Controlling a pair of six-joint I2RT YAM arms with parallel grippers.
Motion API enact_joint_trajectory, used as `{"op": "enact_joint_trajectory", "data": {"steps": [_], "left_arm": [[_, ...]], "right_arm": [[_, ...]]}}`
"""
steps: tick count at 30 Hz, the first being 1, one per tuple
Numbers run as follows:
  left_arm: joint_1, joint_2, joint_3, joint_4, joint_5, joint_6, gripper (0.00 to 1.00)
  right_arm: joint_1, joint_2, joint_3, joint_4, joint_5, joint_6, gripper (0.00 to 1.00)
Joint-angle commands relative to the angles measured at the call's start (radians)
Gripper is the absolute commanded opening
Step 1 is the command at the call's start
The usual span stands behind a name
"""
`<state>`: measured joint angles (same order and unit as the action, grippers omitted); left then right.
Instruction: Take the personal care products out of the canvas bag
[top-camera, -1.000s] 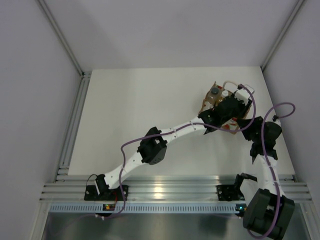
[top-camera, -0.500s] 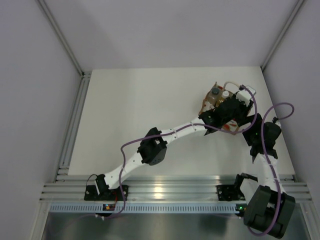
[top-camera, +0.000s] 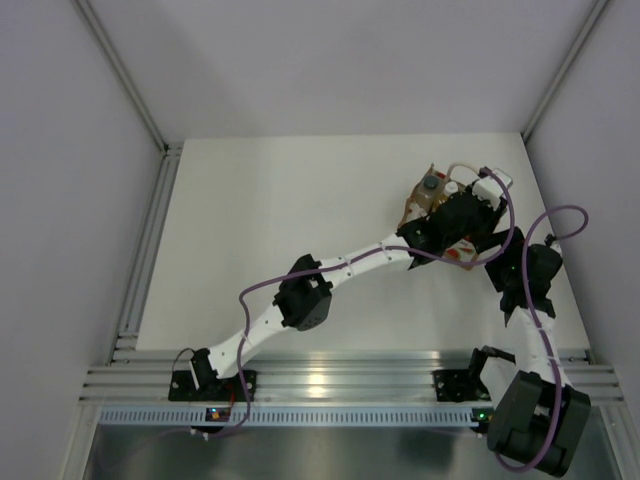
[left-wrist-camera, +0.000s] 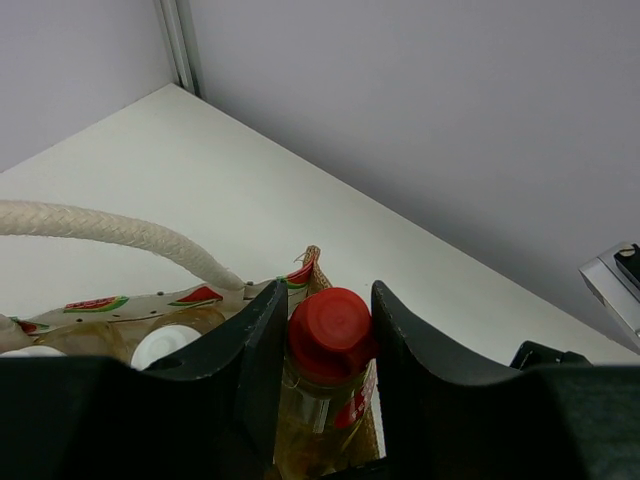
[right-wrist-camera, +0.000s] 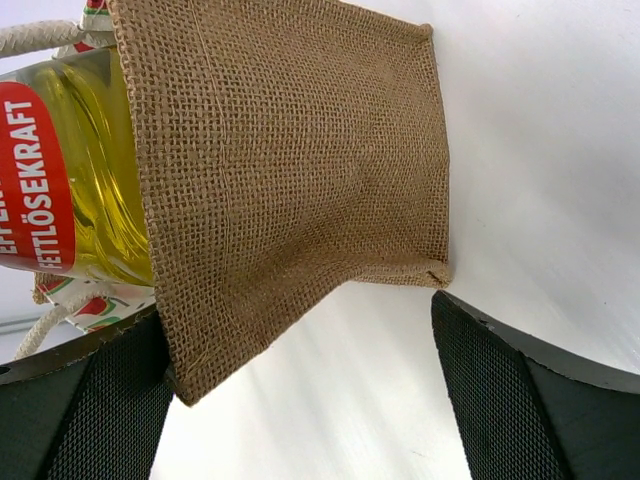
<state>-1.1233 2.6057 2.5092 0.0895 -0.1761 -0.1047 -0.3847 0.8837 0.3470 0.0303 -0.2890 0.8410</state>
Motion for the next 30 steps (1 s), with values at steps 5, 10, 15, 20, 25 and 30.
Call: {"op": "enact_joint_trajectory", "data": {"steps": [5,10,15,20,25,30], "left_arm": [[-0.040,-0.202,0.054,0.266,0.055,-0.026,0.00],[-0.040,-0.207,0.057,0.279,0.043,-0.026,0.00],[-0.038,-0.214,0.059,0.291,0.044,-0.035,0.00],[-0.040,-0.222,0.060,0.303,0.035,-0.035,0.00],[-0.040,-0.234,0.063,0.309,0.024,-0.029,0.00],[-0.038,-0.253,0.066,0.316,0.021,-0.023,0.00]], "right_arm": [[-0.020,-0.020,-0.032,-0.041,0.044,-0.016,1.00],[-0.020,-0.051,-0.045,-0.041,0.054,-0.014,1.00],[-0.020,-0.037,-0.034,-0.041,0.040,-0.014,1.00],[-0.020,-0.009,-0.029,-0.040,0.045,-0.017,1.00],[-0.022,-0.008,-0.023,-0.041,0.045,-0.011,1.00],[-0.025,-0.011,-0.014,-0.040,0.050,-0.014,1.00]]}}
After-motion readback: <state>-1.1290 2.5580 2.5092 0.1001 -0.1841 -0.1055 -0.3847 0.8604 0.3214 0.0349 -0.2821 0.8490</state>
